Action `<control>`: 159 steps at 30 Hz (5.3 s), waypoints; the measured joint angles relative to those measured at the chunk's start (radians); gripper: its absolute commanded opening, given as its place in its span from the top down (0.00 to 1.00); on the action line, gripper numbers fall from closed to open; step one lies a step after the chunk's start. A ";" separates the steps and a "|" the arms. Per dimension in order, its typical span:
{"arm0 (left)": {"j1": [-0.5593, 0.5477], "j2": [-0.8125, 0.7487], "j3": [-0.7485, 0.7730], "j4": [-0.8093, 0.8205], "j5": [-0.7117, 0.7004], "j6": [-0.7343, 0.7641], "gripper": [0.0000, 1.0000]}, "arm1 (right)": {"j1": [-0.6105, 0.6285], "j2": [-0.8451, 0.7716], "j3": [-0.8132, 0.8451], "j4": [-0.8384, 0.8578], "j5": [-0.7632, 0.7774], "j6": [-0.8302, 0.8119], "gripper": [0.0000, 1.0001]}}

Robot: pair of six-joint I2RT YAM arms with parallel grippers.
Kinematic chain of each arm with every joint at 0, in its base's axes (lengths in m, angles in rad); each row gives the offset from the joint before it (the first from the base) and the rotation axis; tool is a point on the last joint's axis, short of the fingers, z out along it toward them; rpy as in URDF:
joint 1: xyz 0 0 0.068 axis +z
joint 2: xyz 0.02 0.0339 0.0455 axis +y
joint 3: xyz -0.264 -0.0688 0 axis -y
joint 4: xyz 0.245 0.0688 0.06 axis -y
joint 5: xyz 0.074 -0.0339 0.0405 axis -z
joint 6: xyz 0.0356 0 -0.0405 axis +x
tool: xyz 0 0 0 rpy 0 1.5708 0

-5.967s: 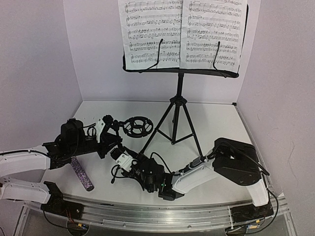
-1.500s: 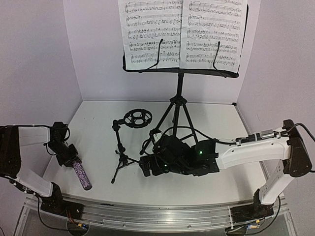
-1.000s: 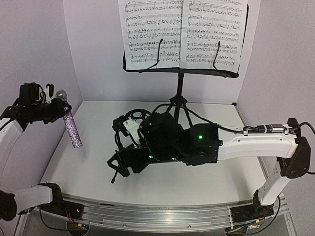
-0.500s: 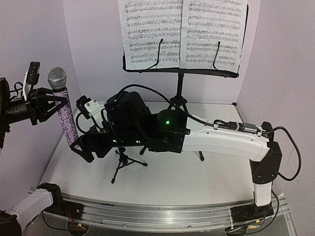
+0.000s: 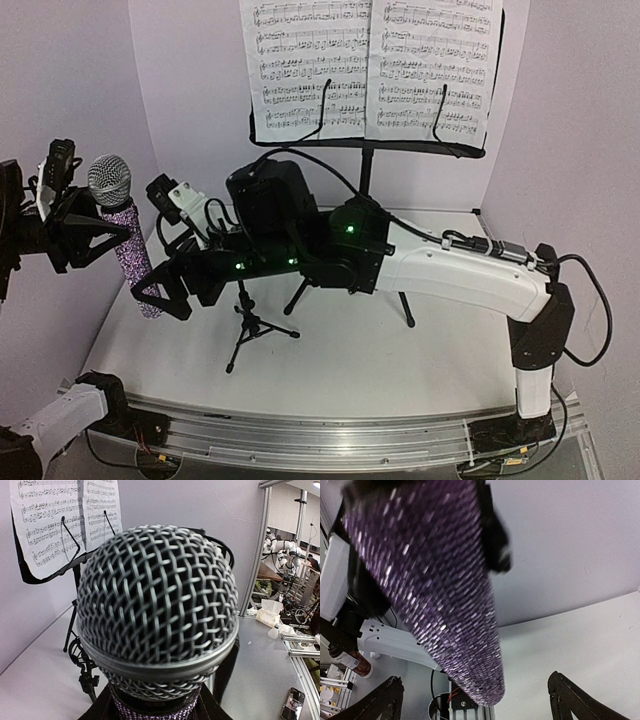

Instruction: Set up the instrument practice props

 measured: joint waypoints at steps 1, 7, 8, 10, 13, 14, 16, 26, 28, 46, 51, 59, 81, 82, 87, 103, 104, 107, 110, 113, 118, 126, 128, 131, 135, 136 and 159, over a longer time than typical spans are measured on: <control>-0.006 0.000 0.000 -0.007 0.005 0.023 1.00 | -0.012 -0.005 0.003 0.006 -0.019 0.001 0.02; -0.015 0.007 0.000 -0.064 0.023 0.134 1.00 | -0.064 -0.043 0.044 0.008 -0.064 -0.003 0.02; -0.015 0.012 0.000 -0.065 0.026 0.141 1.00 | -0.065 -0.042 0.072 0.007 -0.067 -0.005 0.02; -0.018 0.025 0.000 -0.065 0.027 0.155 1.00 | -0.063 -0.035 0.141 0.009 -0.077 -0.012 0.02; -0.021 0.046 0.002 -0.074 0.026 0.173 1.00 | -0.055 -0.014 0.247 0.031 -0.095 -0.026 0.02; -0.023 0.054 0.004 -0.081 0.026 0.181 1.00 | -0.052 -0.002 0.281 0.044 -0.101 -0.030 0.02; -0.025 0.068 0.007 -0.088 0.026 0.191 1.00 | -0.045 0.029 0.342 0.060 -0.116 -0.048 0.02; -0.036 0.106 0.050 -0.174 0.026 0.293 1.00 | -0.020 0.189 0.390 0.115 -0.082 -0.112 0.06; -0.040 0.106 0.055 -0.194 0.026 0.316 1.00 | -0.020 0.211 0.390 0.140 -0.074 -0.108 0.11; -0.054 0.137 0.073 -0.346 0.016 0.497 1.00 | -0.012 0.238 0.392 0.277 -0.060 -0.063 0.47; -0.054 0.143 0.087 -0.342 0.009 0.490 1.00 | -0.011 0.237 0.384 0.292 -0.054 -0.061 0.59; -0.059 0.143 0.090 -0.342 -0.005 0.473 0.29 | -0.009 0.198 0.305 0.337 -0.029 -0.054 1.00; -0.176 0.244 -0.176 -0.022 -0.249 0.394 0.12 | 0.003 -0.505 -0.347 0.146 0.237 -0.047 1.00; -0.227 0.275 -0.180 0.006 -0.292 0.395 0.13 | 0.004 -0.545 -0.374 0.135 0.239 -0.047 1.00; -0.382 0.455 -0.200 0.176 -0.447 0.371 0.16 | 0.007 -0.667 -0.469 0.091 0.264 -0.047 1.00; -0.388 0.544 -0.403 0.543 -0.437 0.314 0.67 | 0.007 -0.698 -0.513 -0.001 0.329 -0.124 1.00; -0.388 0.550 -0.405 0.554 -0.438 0.308 0.72 | 0.007 -0.696 -0.503 -0.006 0.333 -0.134 1.00; -0.388 0.557 -0.405 0.568 -0.427 0.318 0.93 | 0.007 -0.687 -0.478 -0.010 0.339 -0.160 1.00; -0.389 0.557 -0.408 0.573 -0.413 0.323 1.00 | 0.007 -0.670 -0.453 -0.012 0.346 -0.179 1.00; -0.384 0.557 -0.405 0.555 -0.402 0.352 1.00 | 0.007 -0.625 -0.395 -0.020 0.352 -0.196 1.00; -0.309 0.556 -0.380 0.445 -0.341 0.435 1.00 | 0.007 -0.462 -0.191 -0.019 0.369 -0.244 1.00; -0.089 0.556 -0.305 0.126 -0.287 0.731 1.00 | 0.001 -0.165 0.142 0.033 0.359 -0.356 1.00; -0.076 0.556 -0.301 0.067 -0.271 0.807 1.00 | -0.008 -0.100 0.203 0.059 0.349 -0.362 1.00; -0.062 0.557 -0.295 -0.010 -0.244 0.897 1.00 | -0.043 -0.016 0.258 0.112 0.331 -0.355 1.00; -0.051 0.563 -0.284 -0.069 -0.232 0.962 1.00 | -0.091 0.114 0.372 0.177 0.326 -0.358 1.00; -0.049 0.563 -0.282 -0.081 -0.231 0.971 1.00 | -0.101 0.137 0.387 0.188 0.326 -0.358 1.00; -0.043 0.563 -0.277 -0.107 -0.233 0.971 1.00 | -0.105 0.117 0.322 0.253 0.401 -0.248 1.00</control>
